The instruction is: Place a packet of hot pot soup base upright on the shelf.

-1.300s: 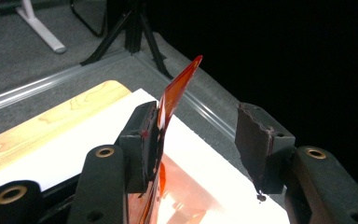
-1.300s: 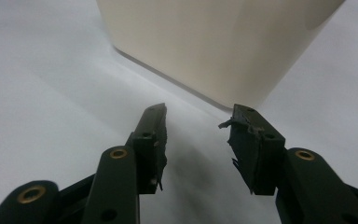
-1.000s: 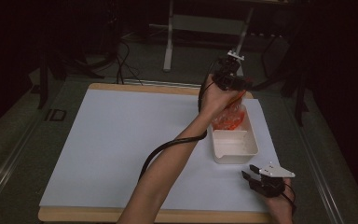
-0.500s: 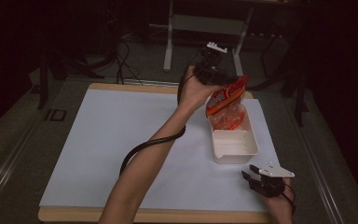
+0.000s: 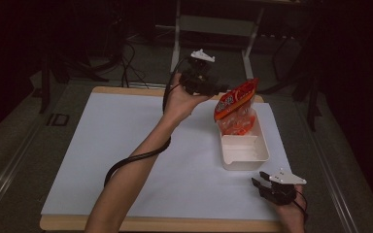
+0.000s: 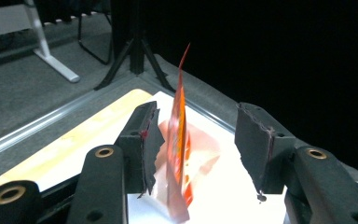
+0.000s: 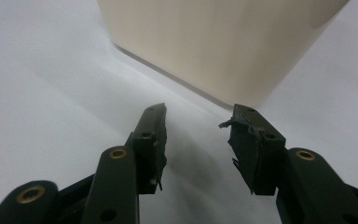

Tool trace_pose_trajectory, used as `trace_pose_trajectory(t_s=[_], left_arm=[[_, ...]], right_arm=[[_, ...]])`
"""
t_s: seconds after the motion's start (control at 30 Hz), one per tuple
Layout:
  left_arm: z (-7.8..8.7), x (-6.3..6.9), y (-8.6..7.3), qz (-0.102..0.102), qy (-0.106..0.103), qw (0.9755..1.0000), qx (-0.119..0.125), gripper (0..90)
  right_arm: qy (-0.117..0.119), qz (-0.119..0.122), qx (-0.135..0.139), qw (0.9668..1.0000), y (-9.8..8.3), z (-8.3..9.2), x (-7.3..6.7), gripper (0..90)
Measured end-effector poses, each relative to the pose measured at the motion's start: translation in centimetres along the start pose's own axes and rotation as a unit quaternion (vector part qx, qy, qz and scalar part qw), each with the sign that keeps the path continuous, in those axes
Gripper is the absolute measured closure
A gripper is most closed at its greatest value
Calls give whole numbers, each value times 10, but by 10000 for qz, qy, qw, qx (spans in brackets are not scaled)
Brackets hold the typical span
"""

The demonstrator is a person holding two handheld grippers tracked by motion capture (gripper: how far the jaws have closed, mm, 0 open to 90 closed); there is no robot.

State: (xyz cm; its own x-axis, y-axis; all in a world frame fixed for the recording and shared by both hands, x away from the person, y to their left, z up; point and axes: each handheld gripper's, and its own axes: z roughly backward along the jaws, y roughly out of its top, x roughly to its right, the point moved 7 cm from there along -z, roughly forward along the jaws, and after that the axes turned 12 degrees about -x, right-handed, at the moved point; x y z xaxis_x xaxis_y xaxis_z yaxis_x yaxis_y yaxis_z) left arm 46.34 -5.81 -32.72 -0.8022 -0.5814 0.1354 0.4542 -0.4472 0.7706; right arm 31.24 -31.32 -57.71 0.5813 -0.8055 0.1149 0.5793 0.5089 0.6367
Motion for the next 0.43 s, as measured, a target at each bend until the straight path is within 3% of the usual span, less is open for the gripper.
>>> trace_pose_trajectory(t_s=[0.37, 0.4, 0.43], left_arm=[[15, -4, -47, -104, 238, 9997, 37, 495], [19, -4, -58, -229, 437, 9988, 17, 494], [19, -4, -58, -229, 437, 9988, 17, 493]], right_arm=[[10, -18, -5, 10000, 0, 0, -1, 554], [13, -17, -3, 10000, 0, 0, -1, 552], [19, -19, 3, 10000, 1, 0, -1, 549]])
